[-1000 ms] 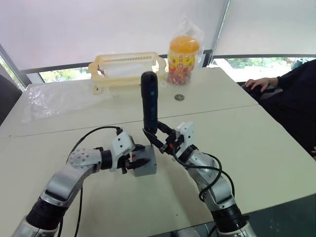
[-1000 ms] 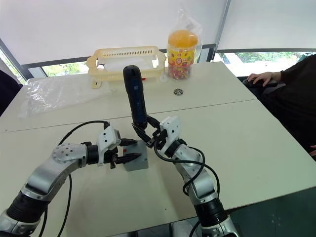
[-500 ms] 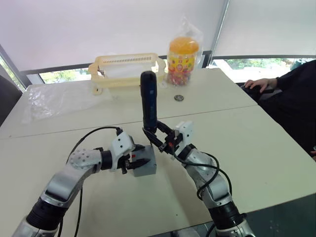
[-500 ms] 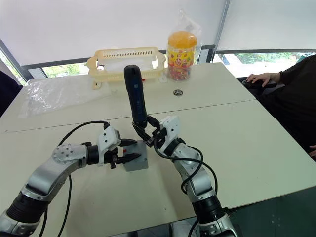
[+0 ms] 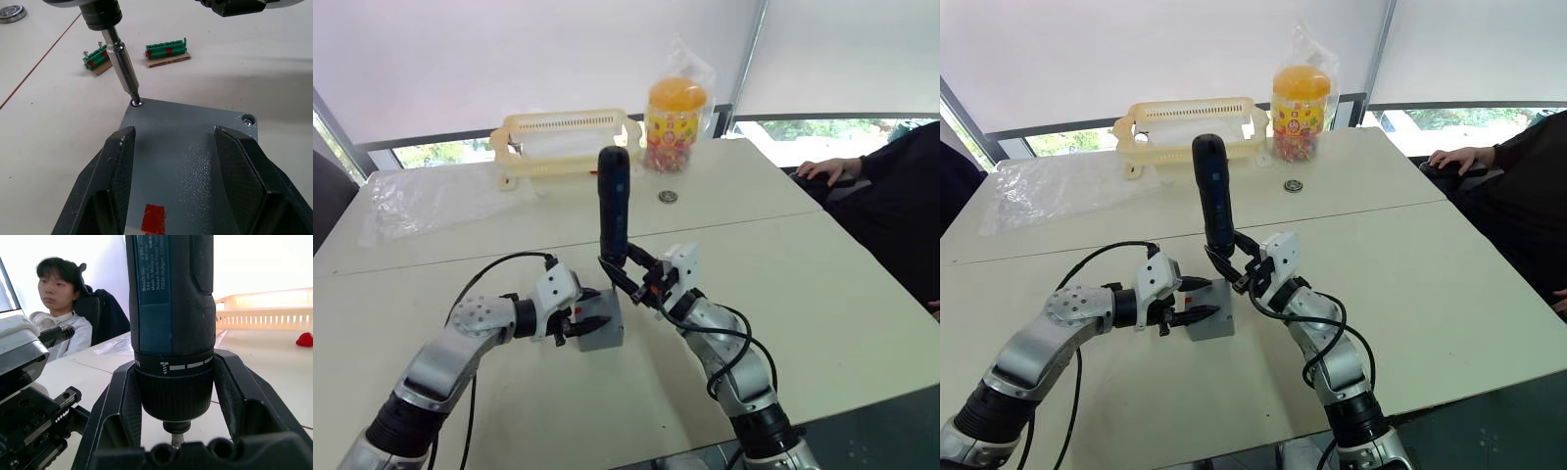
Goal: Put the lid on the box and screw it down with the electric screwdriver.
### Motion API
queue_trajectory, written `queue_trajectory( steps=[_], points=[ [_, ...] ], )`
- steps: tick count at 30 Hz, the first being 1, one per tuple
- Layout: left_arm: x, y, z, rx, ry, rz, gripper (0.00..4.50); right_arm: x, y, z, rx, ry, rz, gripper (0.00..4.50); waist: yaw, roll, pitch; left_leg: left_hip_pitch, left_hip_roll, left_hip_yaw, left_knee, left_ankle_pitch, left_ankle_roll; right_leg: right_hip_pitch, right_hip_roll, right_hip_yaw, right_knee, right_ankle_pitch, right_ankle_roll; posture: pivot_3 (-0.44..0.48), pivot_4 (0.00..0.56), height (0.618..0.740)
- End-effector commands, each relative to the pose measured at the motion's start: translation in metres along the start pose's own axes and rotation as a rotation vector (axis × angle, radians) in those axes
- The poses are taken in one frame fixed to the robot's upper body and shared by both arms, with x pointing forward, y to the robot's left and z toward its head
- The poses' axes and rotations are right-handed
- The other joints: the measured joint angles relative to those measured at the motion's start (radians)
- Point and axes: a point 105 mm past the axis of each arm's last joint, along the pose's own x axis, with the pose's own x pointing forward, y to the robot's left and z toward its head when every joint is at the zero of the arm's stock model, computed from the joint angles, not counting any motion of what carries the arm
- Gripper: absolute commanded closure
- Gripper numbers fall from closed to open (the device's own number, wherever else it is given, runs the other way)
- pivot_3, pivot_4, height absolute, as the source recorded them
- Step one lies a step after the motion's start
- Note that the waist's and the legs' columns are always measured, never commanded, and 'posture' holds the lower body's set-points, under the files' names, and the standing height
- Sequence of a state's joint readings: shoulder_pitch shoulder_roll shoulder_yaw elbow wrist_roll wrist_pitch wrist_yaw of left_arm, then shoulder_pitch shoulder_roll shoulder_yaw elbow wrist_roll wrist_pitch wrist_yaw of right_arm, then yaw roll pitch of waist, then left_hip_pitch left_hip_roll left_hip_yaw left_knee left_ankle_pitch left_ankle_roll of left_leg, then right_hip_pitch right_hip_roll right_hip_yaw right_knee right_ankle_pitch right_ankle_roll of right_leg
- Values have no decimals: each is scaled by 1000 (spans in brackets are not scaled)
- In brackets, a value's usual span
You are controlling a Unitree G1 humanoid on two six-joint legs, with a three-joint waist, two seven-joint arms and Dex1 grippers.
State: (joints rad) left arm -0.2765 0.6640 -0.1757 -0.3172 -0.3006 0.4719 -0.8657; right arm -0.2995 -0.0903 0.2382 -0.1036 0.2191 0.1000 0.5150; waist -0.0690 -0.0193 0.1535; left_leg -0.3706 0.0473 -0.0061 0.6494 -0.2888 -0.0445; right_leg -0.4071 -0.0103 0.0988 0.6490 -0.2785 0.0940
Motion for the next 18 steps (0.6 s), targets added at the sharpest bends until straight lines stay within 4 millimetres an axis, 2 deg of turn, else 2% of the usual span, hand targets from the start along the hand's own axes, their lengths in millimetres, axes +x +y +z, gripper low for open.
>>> queue_trajectory(
  steps=[1,18],
  points=[
    [1,-7,-19,-32,73,-21,1931,-16,-1,-46,53,182,-20,2805,0,0,0,0,0,0,0,0,0,0,0,0,0,0,0,0,150,740],
    [1,-7,-19,-34,72,-24,1931,-16,-4,-44,35,177,-21,2805,0,0,-1,0,0,0,0,0,0,0,0,0,0,0,0,0,150,740]
  ],
)
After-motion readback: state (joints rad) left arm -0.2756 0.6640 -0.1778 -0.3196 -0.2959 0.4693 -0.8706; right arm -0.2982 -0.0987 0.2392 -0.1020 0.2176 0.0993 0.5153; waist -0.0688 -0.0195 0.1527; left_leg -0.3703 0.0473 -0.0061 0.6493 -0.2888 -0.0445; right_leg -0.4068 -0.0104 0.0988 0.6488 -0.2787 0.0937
